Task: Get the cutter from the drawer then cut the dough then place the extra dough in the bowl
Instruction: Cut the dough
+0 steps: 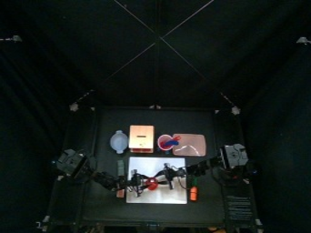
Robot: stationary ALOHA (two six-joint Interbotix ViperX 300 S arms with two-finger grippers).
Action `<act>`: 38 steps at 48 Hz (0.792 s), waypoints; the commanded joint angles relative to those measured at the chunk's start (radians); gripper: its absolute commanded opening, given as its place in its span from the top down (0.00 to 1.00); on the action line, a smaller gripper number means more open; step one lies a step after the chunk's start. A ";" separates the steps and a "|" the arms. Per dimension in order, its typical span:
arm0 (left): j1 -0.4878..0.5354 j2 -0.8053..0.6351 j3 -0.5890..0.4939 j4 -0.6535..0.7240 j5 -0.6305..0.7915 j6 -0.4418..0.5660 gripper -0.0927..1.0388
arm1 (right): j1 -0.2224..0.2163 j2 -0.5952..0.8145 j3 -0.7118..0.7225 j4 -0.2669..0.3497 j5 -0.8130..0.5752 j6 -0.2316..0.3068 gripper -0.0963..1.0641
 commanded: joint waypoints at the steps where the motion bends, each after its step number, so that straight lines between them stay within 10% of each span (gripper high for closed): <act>1: -0.005 -0.025 -0.006 -0.011 -0.003 0.002 0.24 | 0.002 -0.040 -0.014 0.006 0.015 0.000 0.28; 38: -0.009 -0.040 -0.006 -0.021 0.000 0.008 0.26 | 0.014 -0.017 -0.015 0.006 0.031 -0.002 0.52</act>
